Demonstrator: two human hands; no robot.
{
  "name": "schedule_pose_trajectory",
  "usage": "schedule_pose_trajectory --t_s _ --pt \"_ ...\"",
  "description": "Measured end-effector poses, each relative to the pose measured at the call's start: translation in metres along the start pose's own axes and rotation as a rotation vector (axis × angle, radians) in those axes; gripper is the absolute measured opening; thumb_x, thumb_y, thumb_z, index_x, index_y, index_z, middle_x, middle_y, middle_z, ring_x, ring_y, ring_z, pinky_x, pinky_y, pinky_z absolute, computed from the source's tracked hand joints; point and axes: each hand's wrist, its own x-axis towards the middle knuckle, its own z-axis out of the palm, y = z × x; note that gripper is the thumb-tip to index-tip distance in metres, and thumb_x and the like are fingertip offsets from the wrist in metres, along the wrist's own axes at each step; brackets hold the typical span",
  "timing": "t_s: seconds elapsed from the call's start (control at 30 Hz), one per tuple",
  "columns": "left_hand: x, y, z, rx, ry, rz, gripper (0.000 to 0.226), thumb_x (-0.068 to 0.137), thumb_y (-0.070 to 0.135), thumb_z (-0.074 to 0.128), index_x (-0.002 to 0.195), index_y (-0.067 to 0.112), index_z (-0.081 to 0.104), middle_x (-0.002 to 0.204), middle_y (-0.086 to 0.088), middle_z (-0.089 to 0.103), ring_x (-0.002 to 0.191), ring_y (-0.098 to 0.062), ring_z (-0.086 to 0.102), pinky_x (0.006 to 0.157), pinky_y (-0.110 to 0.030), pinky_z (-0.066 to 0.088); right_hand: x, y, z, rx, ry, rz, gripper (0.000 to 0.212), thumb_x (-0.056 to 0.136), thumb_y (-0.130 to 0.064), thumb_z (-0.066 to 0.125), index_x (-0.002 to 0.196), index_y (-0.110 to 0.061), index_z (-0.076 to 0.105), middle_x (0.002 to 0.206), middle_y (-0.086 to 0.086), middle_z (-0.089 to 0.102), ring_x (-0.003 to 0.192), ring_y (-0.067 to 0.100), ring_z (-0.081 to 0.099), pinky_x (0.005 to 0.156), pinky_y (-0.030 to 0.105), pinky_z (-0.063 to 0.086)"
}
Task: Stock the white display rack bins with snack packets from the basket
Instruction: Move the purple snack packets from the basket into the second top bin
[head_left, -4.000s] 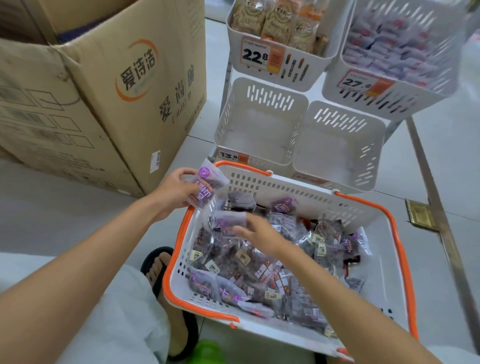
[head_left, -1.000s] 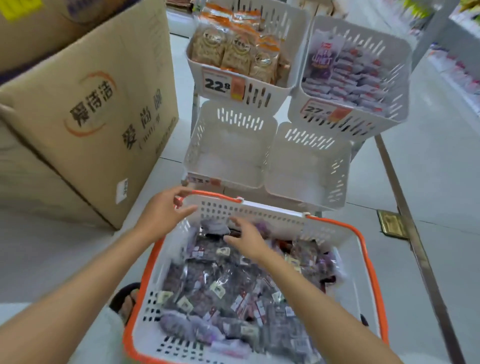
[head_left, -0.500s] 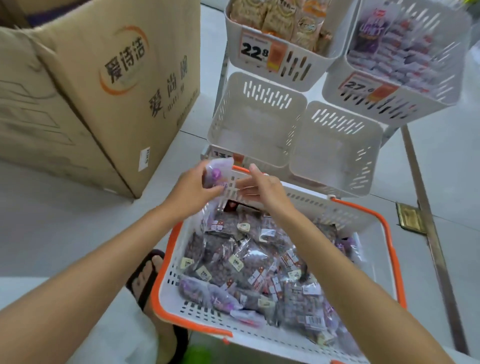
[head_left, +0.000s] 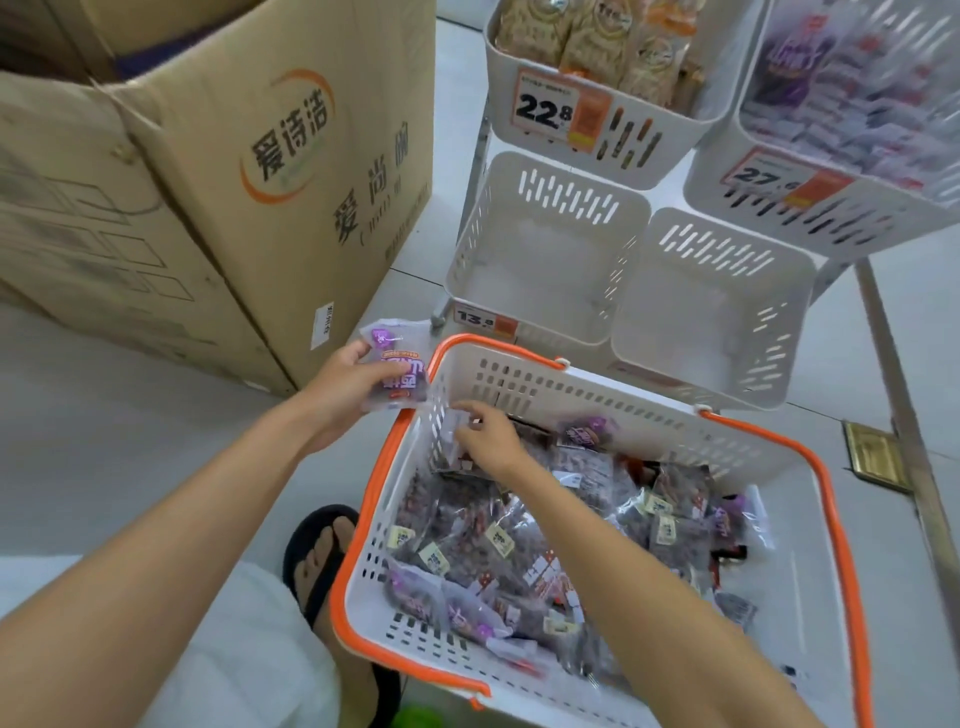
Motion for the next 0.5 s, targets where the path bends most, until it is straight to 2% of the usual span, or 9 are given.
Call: schedule_pose_trajectory --t_s 0.03,0.07,0.2,0.3,0.37,0.43,0.5 --pt "0.002 0.002 0.004 0.025 0.006 0.022 0.026 0.094 0.001 0.059 0.115 0.017 0.059 0.101 -0.007 0.072 0.075 -0.010 0.073 0.064 -0.019 0.057 -0.008 -0.005 -0.016 0.063 0.009 -0.012 0.044 0.092 0.000 0.053 0.133 -0.015 0.055 0.126 0.011 0.059 0.073 0.014 0.058 0.062 0.024 0.049" --pt "0.003 0.005 0.008 0.057 0.016 0.051 0.025 0.095 0.002 0.059 0.113 0.019 0.058 0.101 -0.006 0.071 0.074 -0.008 0.073 0.063 -0.018 0.056 -0.015 -0.011 -0.034 0.132 0.012 -0.032 0.042 0.093 0.002 0.052 0.130 -0.017 0.056 0.119 0.007 0.062 0.068 0.013 0.059 0.058 0.025 0.049" --pt "0.003 0.017 0.037 0.120 -0.018 0.094 0.028 0.100 0.009 0.052 0.125 0.021 0.050 0.104 -0.001 0.069 0.074 -0.005 0.072 0.063 -0.019 0.058 -0.052 -0.050 -0.108 0.369 0.068 -0.165 0.023 0.096 -0.002 0.055 0.107 -0.019 0.066 0.096 -0.004 0.071 0.079 0.006 0.065 0.069 0.020 0.049" --pt "-0.005 0.025 0.059 0.097 -0.099 0.090 0.033 0.102 0.012 0.048 0.134 0.022 0.045 0.115 -0.005 0.067 0.085 -0.016 0.071 0.071 -0.031 0.061 -0.077 -0.074 -0.145 0.221 0.121 -0.279 0.014 0.097 -0.009 0.060 0.104 -0.015 0.069 0.086 -0.010 0.071 0.075 0.000 0.064 0.071 0.017 0.048" --pt "-0.011 0.031 0.071 0.107 -0.112 0.110 0.034 0.103 0.014 0.048 0.135 0.023 0.044 0.122 -0.010 0.064 0.094 -0.024 0.069 0.077 -0.038 0.061 -0.089 -0.084 -0.159 0.031 0.336 -0.390 0.017 0.097 -0.011 0.059 0.109 -0.012 0.071 0.086 -0.015 0.069 0.073 -0.008 0.062 0.071 0.016 0.048" --pt "-0.017 0.038 0.081 0.030 -0.154 0.066 0.036 0.101 0.030 0.052 0.135 0.021 0.046 0.128 -0.014 0.064 0.104 -0.028 0.068 0.082 -0.043 0.060 -0.102 -0.094 -0.163 -0.027 0.526 -0.513 0.021 0.096 -0.012 0.060 0.115 -0.011 0.070 0.095 -0.014 0.069 0.084 -0.009 0.064 0.076 0.014 0.051" --pt "-0.024 0.043 0.091 -0.086 -0.276 -0.029 0.056 0.092 0.053 0.053 0.135 0.017 0.052 0.125 -0.016 0.066 0.108 -0.030 0.068 0.086 -0.046 0.059 -0.112 -0.098 -0.157 -0.113 0.486 -0.648 0.022 0.094 -0.010 0.064 0.115 -0.010 0.071 0.109 -0.008 0.070 0.099 -0.005 0.064 0.090 0.016 0.052"
